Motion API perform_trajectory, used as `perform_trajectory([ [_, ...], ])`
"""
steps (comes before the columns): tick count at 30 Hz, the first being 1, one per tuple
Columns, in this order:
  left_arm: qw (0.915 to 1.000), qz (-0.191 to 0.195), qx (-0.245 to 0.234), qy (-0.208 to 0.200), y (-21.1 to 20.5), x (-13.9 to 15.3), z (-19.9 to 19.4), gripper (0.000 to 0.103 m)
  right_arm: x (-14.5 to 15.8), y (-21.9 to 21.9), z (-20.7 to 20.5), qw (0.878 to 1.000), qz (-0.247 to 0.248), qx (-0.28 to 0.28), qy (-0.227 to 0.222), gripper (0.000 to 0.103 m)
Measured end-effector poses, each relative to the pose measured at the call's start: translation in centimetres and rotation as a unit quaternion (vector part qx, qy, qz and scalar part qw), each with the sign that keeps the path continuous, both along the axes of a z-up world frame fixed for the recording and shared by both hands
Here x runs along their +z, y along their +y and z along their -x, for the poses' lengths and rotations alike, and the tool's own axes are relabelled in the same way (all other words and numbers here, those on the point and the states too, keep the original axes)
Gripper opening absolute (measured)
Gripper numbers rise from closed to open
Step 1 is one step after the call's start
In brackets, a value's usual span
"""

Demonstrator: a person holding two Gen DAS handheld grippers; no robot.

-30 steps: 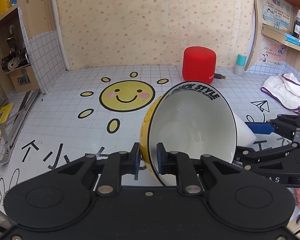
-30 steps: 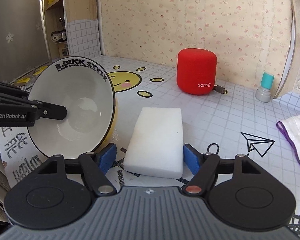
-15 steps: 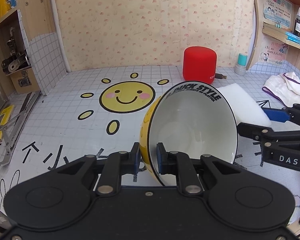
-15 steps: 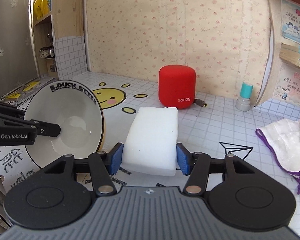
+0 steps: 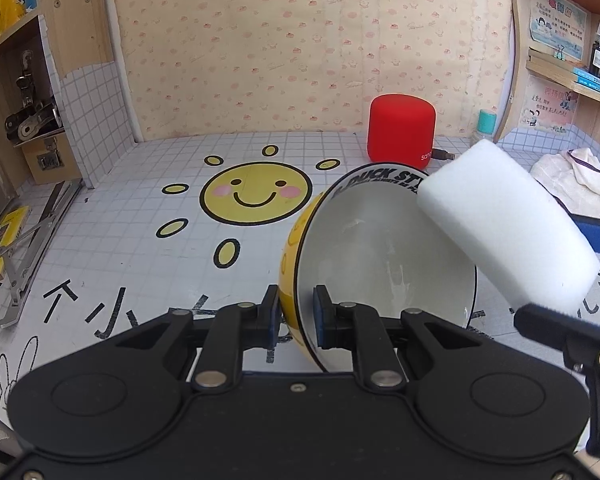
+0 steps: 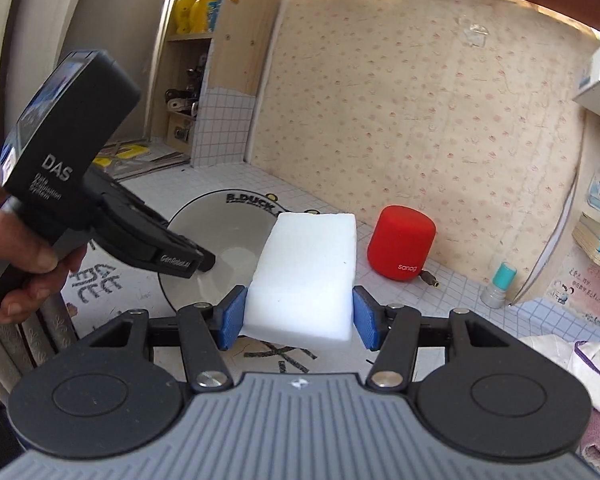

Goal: Clean bowl
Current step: 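Hold the bowl with the left gripper while the right gripper brings the sponge inside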

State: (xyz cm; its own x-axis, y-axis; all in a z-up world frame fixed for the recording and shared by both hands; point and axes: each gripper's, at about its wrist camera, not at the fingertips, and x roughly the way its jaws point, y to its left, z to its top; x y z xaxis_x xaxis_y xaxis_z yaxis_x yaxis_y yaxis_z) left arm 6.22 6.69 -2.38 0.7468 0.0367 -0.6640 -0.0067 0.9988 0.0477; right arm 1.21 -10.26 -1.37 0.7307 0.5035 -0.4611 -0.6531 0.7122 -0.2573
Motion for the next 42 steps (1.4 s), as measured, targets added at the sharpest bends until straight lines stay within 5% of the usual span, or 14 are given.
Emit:
perform_trajectory([
  [9, 1.0000, 0.003, -0.002, 0.000, 0.2, 0.0, 0.0, 0.018, -1.1, 4.0, 1.5, 0.985, 0.151, 0.060, -0.050, 0.058],
  [15, 1.0000, 0.005, -0.004, 0.000, 0.3, 0.0, 0.0, 0.018, -2.4, 5.6, 0.6, 0.975, 0.201, 0.073, -0.055, 0.058],
  [33, 0.9999, -0.011, -0.008, -0.007, -0.2, 0.0, 0.2, 0.018, -2.4, 5.9, -0.9, 0.980, 0.178, 0.083, -0.021, 0.058],
  [42, 0.9998, -0.012, -0.010, -0.009, 0.0, -0.1, 0.2, 0.018, -2.6, 6.1, -0.3, 0.977, 0.197, 0.070, -0.047, 0.058],
])
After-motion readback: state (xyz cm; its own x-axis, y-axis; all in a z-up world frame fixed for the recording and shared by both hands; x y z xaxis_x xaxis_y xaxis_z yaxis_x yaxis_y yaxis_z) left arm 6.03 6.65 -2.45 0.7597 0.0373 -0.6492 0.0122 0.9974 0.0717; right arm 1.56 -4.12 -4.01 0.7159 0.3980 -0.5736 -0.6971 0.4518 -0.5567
